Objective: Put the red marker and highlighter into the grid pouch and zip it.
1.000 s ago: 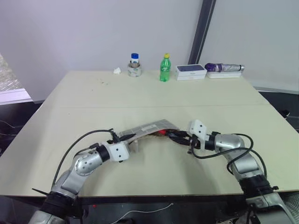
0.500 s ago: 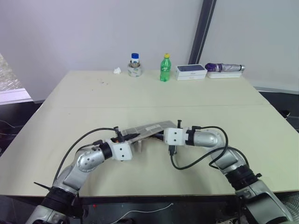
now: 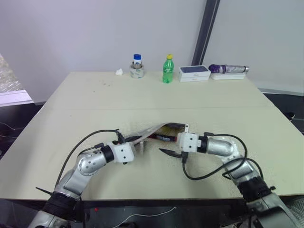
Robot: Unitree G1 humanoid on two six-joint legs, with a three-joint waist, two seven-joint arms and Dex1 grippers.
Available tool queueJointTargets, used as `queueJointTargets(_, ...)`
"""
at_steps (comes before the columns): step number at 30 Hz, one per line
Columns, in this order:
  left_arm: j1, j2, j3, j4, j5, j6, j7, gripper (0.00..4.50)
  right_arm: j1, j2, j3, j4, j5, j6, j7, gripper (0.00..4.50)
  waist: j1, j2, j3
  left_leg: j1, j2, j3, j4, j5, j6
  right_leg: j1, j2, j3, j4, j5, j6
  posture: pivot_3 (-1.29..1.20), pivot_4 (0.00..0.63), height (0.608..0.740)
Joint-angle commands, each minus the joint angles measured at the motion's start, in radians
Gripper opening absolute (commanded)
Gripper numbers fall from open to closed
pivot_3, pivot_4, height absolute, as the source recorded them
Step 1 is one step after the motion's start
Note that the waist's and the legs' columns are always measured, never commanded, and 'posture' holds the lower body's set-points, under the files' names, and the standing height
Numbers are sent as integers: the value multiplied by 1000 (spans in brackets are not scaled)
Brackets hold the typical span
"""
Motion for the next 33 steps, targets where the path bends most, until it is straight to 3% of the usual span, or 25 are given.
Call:
queueJointTargets(1, -3, 10, 28, -27, -18, -10, 9, 0, 68, -29, -67, -148, 134, 72, 37, 4474, 3, 0, 0, 0, 0, 0, 0, 0, 0, 0, 0, 0, 0, 0, 0, 0, 150, 740)
queueJointTargets(4, -7, 3, 29, -23, -20, -5, 14, 0, 126, -34, -124, -217, 219, 163, 20, 4474, 4, 0, 0, 0, 0, 0, 1, 0, 1, 1, 0, 0, 0, 0, 0, 0, 150, 740)
queueJointTargets(8, -21, -22, 14, -7, 1, 17, 27, 0, 265, -51, -136, -375, 493, 556, 22, 4474, 6, 0, 0, 0, 0, -1, 0, 0, 1, 1, 0, 0, 0, 0, 0, 0, 150, 740)
queueJointTargets(11, -12, -20, -20, -4, 29, -1, 10, 0, 290, -84, -50, -457, 509, 751, 8, 4474, 1, 0, 0, 0, 0, -1, 0, -1, 1, 2, 0, 0, -1, 0, 0, 0, 150, 740)
queueJointTargets(13, -8, -24, -27, 0, 34, -3, 10, 0, 267, -32, -27, -459, 526, 835, -56, 4474, -3, 0, 0, 1, 0, -1, 0, -1, 1, 1, 0, 0, 0, 0, 0, 0, 150, 740)
queueJointTargets(17, -26, -40, -33, 14, 44, 13, 19, 0, 188, 77, 15, -381, 464, 905, -165, 4474, -3, 0, 0, 1, 0, -2, 1, -1, 1, 1, 2, 0, 0, 0, -1, 0, 150, 740)
queueJointTargets(22, -40, -66, -50, 16, 74, 26, 33, 0, 97, 240, -33, -291, 527, 979, -248, 4474, 5, 0, 0, 0, 0, -1, 0, -1, 1, 0, 1, 0, 0, 0, -1, 0, 150, 740)
queueJointTargets(28, -52, -76, -75, 23, 115, 20, 43, 0, 80, 242, -1, -281, 532, 1041, -209, 4474, 3, 0, 0, 0, -1, -1, 0, -1, 1, 0, 1, 0, 0, 0, 0, 0, 150, 740)
queueJointTargets(33, -71, -70, -68, 54, 114, -7, 46, 0, 23, 310, -36, -208, 525, 1046, -259, 4474, -1, 0, 0, 0, -1, -1, 0, -1, 1, -1, 2, 0, 0, 0, 0, 0, 150, 740)
